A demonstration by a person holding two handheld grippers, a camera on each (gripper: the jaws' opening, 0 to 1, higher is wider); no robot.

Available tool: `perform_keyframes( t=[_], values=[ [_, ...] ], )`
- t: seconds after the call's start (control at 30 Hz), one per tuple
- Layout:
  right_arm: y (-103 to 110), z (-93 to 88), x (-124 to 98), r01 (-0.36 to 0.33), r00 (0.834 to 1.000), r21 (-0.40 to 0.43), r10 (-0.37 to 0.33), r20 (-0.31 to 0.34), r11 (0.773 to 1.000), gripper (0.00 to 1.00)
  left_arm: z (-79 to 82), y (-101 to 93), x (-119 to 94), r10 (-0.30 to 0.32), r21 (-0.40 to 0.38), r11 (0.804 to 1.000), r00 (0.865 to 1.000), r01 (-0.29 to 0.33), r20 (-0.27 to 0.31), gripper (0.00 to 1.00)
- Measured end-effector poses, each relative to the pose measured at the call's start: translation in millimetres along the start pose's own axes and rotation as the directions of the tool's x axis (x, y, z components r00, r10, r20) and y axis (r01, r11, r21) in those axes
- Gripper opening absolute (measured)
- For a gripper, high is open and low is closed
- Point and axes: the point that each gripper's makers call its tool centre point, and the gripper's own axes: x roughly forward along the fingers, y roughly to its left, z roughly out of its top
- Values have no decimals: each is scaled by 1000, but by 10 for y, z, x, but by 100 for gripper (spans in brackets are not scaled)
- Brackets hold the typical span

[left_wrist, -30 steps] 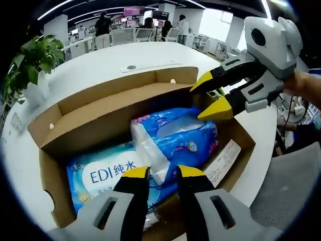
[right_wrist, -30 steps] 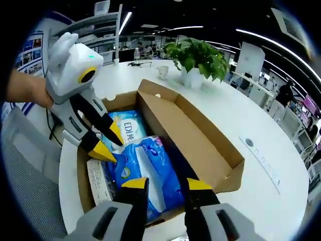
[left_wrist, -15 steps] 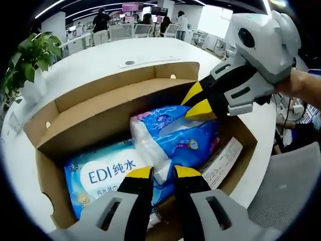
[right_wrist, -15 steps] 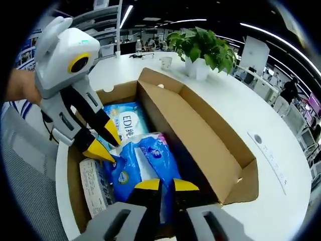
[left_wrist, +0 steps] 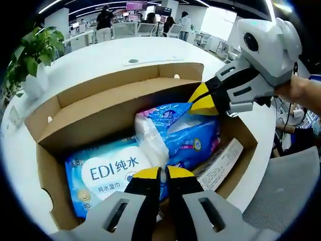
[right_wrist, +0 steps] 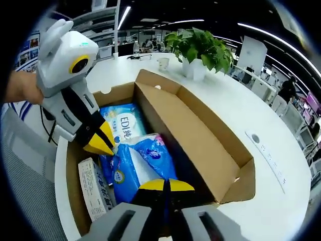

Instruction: Operate the shoe box by opening the lid, removing the specified soft item, and placing it in the target area until the item is outside and the box remains undamaged.

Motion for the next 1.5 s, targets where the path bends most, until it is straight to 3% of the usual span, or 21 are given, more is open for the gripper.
perform_keyframes(
  t=[0.6,1.5],
  values=[
    [-15,98,-102,11,1000,0,-11,26,1000,0,74,-6,-172,6,-11,1000,999,-5,42,0],
    [78,631,-377,13,994,-73,-5,111,997,0,265,70,-662,53,-39,998,990,-48,127,0]
  ],
)
